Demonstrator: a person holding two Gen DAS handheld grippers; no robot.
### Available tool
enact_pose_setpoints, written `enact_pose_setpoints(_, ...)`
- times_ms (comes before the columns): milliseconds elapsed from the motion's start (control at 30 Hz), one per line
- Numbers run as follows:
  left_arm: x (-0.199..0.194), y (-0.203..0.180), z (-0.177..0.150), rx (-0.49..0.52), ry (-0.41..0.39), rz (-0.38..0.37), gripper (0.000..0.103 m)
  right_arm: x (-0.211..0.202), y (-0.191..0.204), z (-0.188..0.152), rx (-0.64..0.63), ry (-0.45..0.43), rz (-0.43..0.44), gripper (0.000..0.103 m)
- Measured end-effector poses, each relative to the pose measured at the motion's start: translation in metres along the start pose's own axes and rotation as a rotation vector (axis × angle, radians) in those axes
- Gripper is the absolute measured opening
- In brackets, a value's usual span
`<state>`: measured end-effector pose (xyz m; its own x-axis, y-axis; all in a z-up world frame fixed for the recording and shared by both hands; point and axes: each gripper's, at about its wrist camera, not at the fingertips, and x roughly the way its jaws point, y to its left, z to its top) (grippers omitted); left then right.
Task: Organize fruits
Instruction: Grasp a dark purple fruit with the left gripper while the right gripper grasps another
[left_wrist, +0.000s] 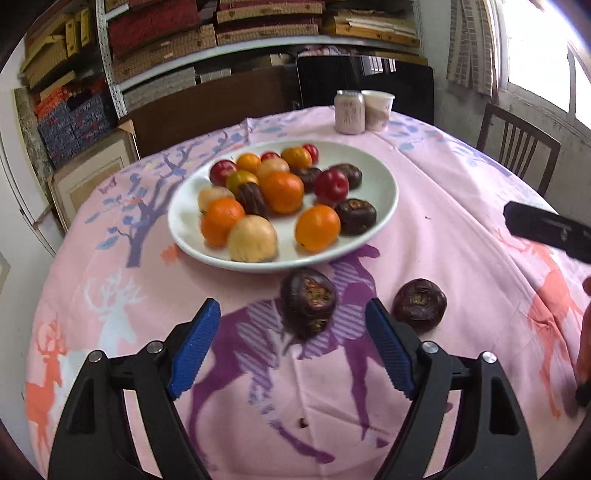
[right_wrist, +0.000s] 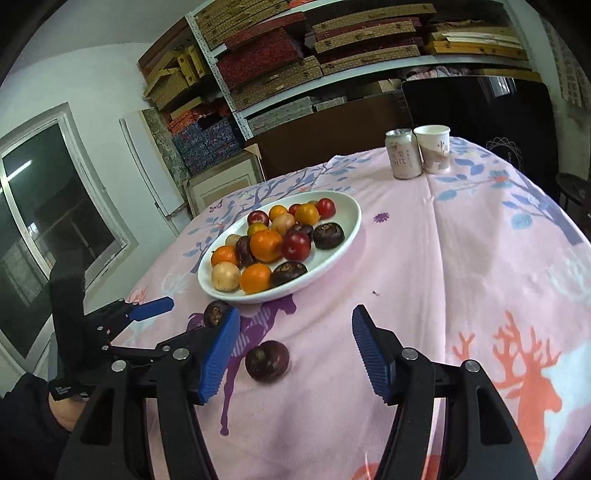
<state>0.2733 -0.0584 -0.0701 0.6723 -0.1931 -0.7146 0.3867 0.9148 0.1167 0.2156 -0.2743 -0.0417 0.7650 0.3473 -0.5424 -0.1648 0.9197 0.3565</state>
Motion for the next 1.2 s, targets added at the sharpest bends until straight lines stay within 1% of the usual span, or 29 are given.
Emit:
enact_pose_setpoints(67, 0.009, -0.003, 0.001, 0.001, 0.009, -0.005, 0.079, 0.001, -0.003, -0.005, -0.006, -0.001, -0.010, 0.064)
enact_pose_setpoints(200, 0.024, -0.003, 0.006, -0.017, 0.027, 0.012, 0.078, 0.005, -0.006, -0.013, 0.000, 0.023, 0.002, 0.064)
enact_pose_setpoints(267, 0.032, -0.001, 0.007, -0.023, 0.050, 0.021, 0.061, 0.006, -0.006, -0.014, 0.002, 0.026, 0.010, 0.064)
enact_pose_setpoints(300, 0.035, 0.000, 0.006, -0.025, 0.070, 0.010, 0.042, 0.006, -0.006, -0.015, 0.002, 0.025, 0.013, 0.064)
enact_pose_setpoints(333, 0.037, 0.001, 0.006, -0.029, 0.078, 0.009, 0.036, 0.006, -0.006, -0.014, 0.001, 0.028, 0.016, 0.064)
enact_pose_setpoints(400, 0.030, 0.000, 0.004, -0.015, 0.058, 0.030, 0.036, 0.009, -0.005, -0.015, -0.006, 0.043, 0.015, 0.064)
enact_pose_setpoints(500, 0.008, 0.001, 0.001, -0.023, 0.011, 0.007, 0.036, 0.013, 0.001, -0.017, -0.032, 0.078, 0.011, 0.064)
enact_pose_setpoints(600, -0.023, 0.002, -0.004, -0.030, -0.044, -0.022, 0.036, 0.023, 0.018, -0.022, -0.108, 0.157, -0.005, 0.064)
enact_pose_setpoints(700, -0.051, 0.006, -0.011, -0.038, -0.084, -0.039, 0.036, 0.035, 0.036, -0.025, -0.192, 0.210, -0.043, 0.064)
enact_pose_setpoints(867, -0.075, 0.021, -0.022, -0.077, -0.093, -0.047, 0.036, 0.063, 0.057, -0.023, -0.262, 0.276, -0.094, 0.064)
enact_pose_setpoints(933, -0.081, 0.026, -0.026, -0.082, -0.100, -0.036, 0.036, 0.076, 0.063, -0.024, -0.285, 0.304, -0.133, 0.064)
enact_pose_setpoints(967, -0.082, 0.029, -0.028, -0.090, -0.102, -0.036, 0.036, 0.082, 0.065, -0.025, -0.290, 0.326, -0.132, 0.050)
enact_pose_setpoints(1000, -0.084, 0.032, -0.030, -0.099, -0.101, -0.037, 0.036, 0.083, 0.068, -0.026, -0.297, 0.323, -0.140, 0.042)
enact_pose_setpoints(1100, -0.085, 0.037, -0.036, -0.113, -0.097, -0.039, 0.036, 0.076, 0.069, -0.028, -0.277, 0.306, -0.133, 0.041)
enact_pose_setpoints(1200, -0.085, 0.041, -0.041, -0.119, -0.095, -0.045, 0.036, 0.058, 0.063, -0.026, -0.243, 0.255, -0.122, 0.041)
